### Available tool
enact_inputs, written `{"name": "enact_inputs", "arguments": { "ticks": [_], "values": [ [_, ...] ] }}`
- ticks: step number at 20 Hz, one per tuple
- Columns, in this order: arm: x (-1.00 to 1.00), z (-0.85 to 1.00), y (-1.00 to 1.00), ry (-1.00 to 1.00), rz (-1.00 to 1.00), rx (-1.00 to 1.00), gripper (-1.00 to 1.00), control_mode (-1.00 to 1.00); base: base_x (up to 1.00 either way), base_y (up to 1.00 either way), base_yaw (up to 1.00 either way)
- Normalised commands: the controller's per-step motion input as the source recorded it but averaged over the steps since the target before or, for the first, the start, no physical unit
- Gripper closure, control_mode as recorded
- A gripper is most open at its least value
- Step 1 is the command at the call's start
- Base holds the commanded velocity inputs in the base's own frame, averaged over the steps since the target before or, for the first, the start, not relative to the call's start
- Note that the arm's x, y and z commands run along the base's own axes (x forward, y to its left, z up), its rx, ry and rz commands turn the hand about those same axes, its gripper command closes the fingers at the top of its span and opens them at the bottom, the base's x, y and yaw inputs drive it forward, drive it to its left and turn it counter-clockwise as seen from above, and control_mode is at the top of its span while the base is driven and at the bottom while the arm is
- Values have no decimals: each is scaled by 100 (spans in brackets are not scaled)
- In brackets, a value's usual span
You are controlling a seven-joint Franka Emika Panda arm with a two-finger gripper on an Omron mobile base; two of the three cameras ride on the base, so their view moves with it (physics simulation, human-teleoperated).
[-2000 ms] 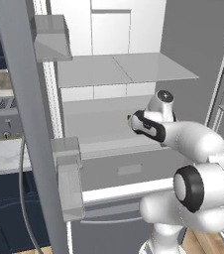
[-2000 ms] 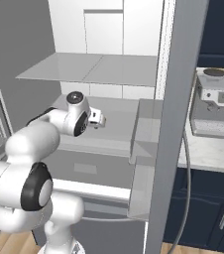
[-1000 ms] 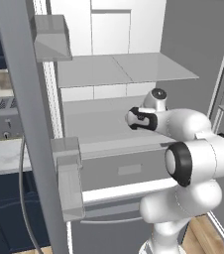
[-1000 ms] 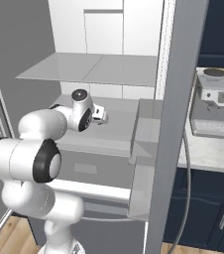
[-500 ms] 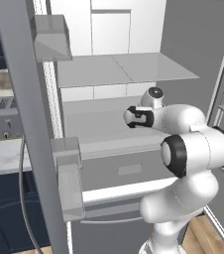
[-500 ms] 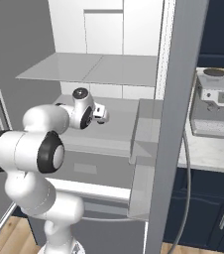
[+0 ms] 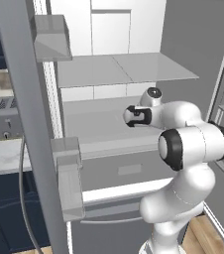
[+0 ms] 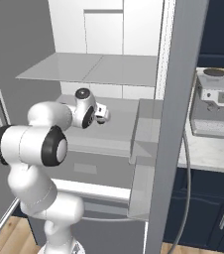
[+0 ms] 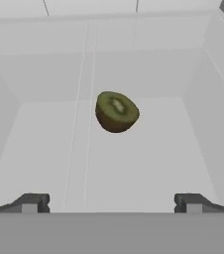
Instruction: Retrieve the apple and kiwi from the fridge and place them into the bowl on the dining table.
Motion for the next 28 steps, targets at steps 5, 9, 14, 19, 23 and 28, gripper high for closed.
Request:
{"name": "enact_inputs", "arguments": {
  "ticks": [5, 9, 14, 19, 23, 28],
  "values": [
    [15, -12, -9, 0, 0, 0, -100, -100, 0, 0, 0],
    [20, -2, -7, 0, 0, 0, -100, -100, 0, 0, 0],
    [22, -5, -7, 0, 0, 0, -100, -100, 0, 0, 0],
    [28, -11, -1, 0, 0, 0, -100, -100, 0, 0, 0],
    [31, -20, 0, 0, 0, 0, -100, -100, 0, 0, 0],
    [36, -20, 0, 0, 0, 0, -100, -100, 0, 0, 0]
  ]
}}
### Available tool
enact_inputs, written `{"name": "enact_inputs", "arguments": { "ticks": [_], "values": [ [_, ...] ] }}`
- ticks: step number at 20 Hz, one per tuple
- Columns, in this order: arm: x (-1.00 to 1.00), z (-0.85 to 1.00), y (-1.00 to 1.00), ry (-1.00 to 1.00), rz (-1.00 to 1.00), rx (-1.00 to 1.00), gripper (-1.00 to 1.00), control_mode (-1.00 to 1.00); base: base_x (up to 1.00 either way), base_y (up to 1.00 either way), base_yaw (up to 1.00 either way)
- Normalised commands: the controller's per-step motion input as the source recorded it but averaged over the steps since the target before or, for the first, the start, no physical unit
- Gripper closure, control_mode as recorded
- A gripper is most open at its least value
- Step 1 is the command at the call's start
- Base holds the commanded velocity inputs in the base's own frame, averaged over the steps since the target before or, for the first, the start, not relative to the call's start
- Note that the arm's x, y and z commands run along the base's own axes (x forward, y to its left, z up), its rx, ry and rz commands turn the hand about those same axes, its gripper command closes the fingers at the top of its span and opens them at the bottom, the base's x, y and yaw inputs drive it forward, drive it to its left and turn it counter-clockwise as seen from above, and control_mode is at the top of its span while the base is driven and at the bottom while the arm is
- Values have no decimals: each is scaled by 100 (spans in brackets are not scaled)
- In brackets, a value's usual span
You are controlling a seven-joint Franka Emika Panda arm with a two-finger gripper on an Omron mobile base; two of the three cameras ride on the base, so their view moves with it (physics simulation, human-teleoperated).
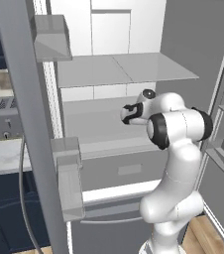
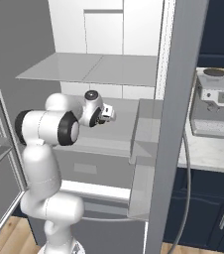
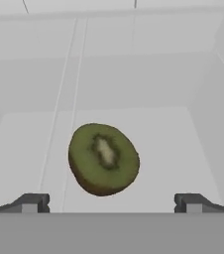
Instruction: Retrieve the apple and kiwi from the fridge and place them into the bowl on the dining table.
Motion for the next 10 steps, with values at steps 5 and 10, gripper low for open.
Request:
{"name": "enact_inputs", "arguments": {
  "ticks": [5, 10],
  "values": [
    [38, -19, 0, 0, 0, 0, -100, -100, 0, 0, 0],
    [24, -15, 0, 0, 0, 0, -100, -100, 0, 0, 0]
  ]
}}
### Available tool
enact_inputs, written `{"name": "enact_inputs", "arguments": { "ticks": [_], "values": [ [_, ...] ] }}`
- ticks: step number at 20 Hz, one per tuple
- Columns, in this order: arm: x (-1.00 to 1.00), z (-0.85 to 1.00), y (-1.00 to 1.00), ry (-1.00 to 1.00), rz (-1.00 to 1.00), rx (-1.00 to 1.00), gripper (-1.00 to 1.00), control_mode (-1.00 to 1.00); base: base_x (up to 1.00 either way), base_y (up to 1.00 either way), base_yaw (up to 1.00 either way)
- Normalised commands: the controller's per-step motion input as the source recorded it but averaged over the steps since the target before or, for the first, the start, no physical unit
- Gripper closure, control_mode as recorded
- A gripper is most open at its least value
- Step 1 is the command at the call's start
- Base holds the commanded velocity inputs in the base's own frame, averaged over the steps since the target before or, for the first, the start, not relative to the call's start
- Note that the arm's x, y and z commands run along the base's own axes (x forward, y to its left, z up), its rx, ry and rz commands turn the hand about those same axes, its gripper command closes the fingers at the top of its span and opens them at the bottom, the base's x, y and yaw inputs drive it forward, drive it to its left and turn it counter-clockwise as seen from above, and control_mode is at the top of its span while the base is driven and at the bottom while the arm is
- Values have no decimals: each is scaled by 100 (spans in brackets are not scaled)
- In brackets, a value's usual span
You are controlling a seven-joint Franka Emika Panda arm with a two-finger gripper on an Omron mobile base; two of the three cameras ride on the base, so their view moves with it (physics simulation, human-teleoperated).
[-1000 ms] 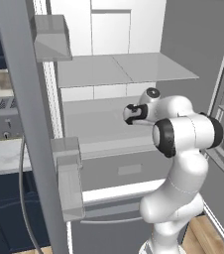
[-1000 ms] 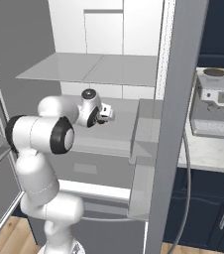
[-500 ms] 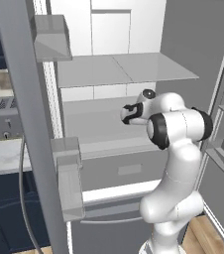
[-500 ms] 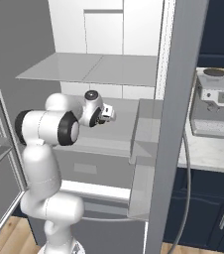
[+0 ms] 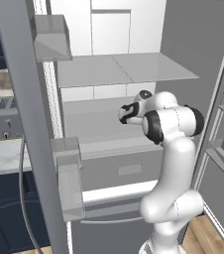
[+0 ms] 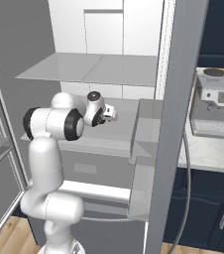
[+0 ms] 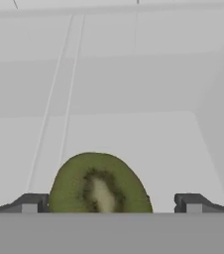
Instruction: Retrieve the apple and kiwi from the fridge and place them into the bowl on the dining table.
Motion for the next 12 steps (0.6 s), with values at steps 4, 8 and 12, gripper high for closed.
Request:
{"name": "enact_inputs", "arguments": {
  "ticks": [4, 8, 12],
  "values": [
    [13, -17, 0, 0, 0, 0, -100, -100, 0, 0, 0],
    [13, -21, 0, 0, 0, 0, -100, -100, 0, 0, 0],
    [11, -21, 0, 0, 0, 0, -100, -100, 0, 0, 0]
  ]
}}
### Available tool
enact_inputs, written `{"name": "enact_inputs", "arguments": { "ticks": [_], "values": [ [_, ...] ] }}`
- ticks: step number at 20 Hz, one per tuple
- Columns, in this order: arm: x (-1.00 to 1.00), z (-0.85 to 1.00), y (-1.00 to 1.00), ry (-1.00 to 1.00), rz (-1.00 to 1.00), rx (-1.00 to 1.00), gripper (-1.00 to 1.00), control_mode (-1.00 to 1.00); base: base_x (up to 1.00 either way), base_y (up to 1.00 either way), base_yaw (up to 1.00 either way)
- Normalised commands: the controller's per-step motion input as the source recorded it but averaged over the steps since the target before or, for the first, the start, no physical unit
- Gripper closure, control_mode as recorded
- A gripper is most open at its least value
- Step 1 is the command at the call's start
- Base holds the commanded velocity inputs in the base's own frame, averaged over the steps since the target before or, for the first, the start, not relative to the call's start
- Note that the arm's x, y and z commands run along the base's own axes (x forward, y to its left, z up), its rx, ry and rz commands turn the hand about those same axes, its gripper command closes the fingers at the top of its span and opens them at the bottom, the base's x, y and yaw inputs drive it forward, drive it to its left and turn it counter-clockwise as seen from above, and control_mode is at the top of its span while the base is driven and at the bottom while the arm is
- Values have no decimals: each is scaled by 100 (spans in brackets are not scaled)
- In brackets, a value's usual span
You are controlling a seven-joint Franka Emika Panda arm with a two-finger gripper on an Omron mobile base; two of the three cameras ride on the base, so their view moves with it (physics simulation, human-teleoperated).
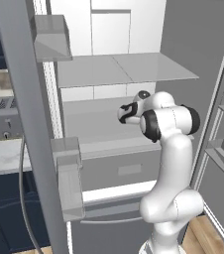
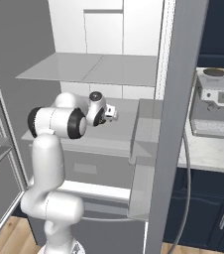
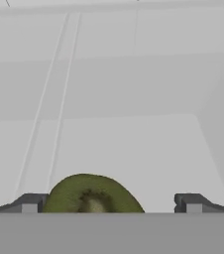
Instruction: Retrieve the apple and kiwi from the fridge and place them into the bowl on the dining table.
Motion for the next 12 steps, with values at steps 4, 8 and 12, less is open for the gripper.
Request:
{"name": "enact_inputs", "arguments": {
  "ticks": [4, 8, 12],
  "values": [
    [1, -31, 0, 1, 0, 0, -100, -100, 0, 0, 0],
    [-5, -44, 0, 3, -1, 0, -100, -100, 0, 0, 0],
    [-12, -43, 0, 1, -1, 0, -100, -100, 0, 0, 0]
  ]
}}
